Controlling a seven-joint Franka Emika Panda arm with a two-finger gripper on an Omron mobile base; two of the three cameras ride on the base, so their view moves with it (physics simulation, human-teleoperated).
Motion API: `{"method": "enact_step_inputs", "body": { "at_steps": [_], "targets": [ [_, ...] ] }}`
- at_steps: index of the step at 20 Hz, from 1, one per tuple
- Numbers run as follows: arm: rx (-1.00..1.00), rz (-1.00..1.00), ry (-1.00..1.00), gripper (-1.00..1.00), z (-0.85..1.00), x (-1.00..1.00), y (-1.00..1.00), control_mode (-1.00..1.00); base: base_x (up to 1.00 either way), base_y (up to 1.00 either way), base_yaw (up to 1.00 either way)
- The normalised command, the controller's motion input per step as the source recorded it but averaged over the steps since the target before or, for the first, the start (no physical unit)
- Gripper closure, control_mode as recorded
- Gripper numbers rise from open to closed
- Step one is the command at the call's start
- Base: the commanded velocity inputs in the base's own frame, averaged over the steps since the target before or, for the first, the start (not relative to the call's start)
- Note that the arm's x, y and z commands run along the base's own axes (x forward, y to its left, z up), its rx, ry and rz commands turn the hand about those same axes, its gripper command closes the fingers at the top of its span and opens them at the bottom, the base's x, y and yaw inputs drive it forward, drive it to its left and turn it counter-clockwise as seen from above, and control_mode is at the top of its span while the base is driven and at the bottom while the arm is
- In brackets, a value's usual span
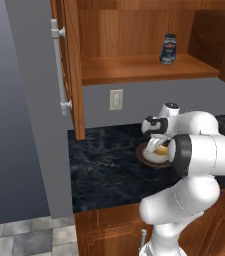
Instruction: Move the hot dog bun to the plate on the dining table and place the condiment next to that plate. Then navigate to the fridge and take the sausage and place it on the plate as well.
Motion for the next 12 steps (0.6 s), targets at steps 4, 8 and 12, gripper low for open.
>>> {"method": "enact_step_inputs", "body": {
  "at_steps": [4,8,12],
  "targets": [
    [-0.02,-0.15,0.0,1.0,0.99,-0.75,0.32,-1.0,0.0,0.0,0.0],
    [0.06,-0.28,0.13,1.0,1.0,-0.81,0.17,-1.0,0.0,0.0,0.0],
    [0.08,-0.3,0.13,1.0,0.9,-0.74,0.03,-1.0,0.0,0.0,0.0]
  ]
}}
